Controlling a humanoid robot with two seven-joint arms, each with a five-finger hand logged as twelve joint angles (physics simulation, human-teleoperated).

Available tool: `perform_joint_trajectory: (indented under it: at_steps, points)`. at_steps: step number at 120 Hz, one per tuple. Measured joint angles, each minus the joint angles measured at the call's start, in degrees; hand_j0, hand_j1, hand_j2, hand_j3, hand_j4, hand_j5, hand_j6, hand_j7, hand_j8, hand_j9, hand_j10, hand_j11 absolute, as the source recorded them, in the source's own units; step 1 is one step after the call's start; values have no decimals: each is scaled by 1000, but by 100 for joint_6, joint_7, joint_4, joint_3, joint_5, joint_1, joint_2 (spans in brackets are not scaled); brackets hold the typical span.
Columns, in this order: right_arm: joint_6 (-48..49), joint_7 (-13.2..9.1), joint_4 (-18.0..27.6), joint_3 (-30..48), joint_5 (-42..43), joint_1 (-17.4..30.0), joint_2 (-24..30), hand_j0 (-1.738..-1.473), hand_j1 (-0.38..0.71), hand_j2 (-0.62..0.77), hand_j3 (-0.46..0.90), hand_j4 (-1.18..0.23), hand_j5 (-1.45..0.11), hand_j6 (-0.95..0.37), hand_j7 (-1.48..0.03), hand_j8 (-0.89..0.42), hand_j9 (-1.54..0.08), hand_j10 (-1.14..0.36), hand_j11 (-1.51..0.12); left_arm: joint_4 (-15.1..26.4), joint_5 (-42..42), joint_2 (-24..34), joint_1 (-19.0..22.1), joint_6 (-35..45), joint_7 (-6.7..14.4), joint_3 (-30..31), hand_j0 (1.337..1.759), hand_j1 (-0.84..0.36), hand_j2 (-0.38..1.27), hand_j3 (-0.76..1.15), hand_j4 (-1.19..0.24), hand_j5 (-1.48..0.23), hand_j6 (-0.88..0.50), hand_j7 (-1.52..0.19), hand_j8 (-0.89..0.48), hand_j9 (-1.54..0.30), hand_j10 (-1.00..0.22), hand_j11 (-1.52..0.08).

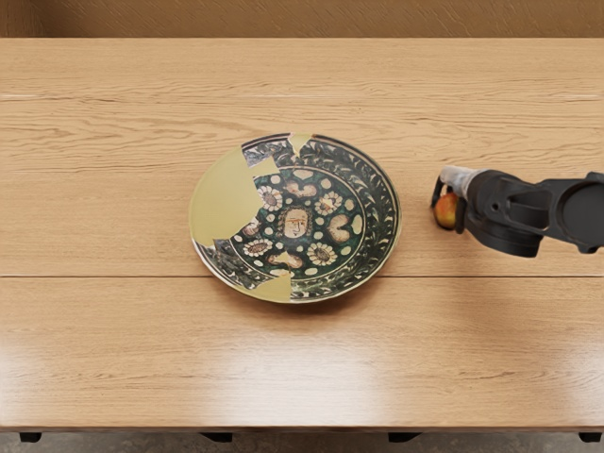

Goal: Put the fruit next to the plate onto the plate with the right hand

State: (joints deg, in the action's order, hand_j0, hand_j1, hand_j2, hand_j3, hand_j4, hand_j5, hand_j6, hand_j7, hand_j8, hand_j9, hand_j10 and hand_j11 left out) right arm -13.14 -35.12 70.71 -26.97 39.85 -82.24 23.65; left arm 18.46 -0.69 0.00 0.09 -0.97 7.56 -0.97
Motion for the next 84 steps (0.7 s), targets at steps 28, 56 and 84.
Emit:
perform_joint_trajectory:
  at_steps: [28, 56, 84]
  points:
    - [208, -3, -20, 224, -44, -193, 52, -1647, 255, 63, -1, -477, -1019, -334, -953, -330, -970, -695, -961, 0, -1, 0, 0, 0, 0, 0, 1658, 349, 0, 0, 0, 0, 0, 0, 0, 0, 0, 0]
    - [774, -5, -4, 597, -59, -674, 171, -1645, 267, 77, -1, -464, -1047, -309, -974, -316, -980, -687, -960, 0, -1, 0, 0, 0, 0, 0, 1658, 349, 0, 0, 0, 0, 0, 0, 0, 0, 0, 0]
    - [1150, -3, 18, 969, -192, -1052, -75, -1645, 257, 61, -1, -466, -1055, -308, -982, -315, -985, -689, -962, 0, -1, 0, 0, 0, 0, 0, 1658, 349, 0, 0, 0, 0, 0, 0, 0, 0, 0, 0]
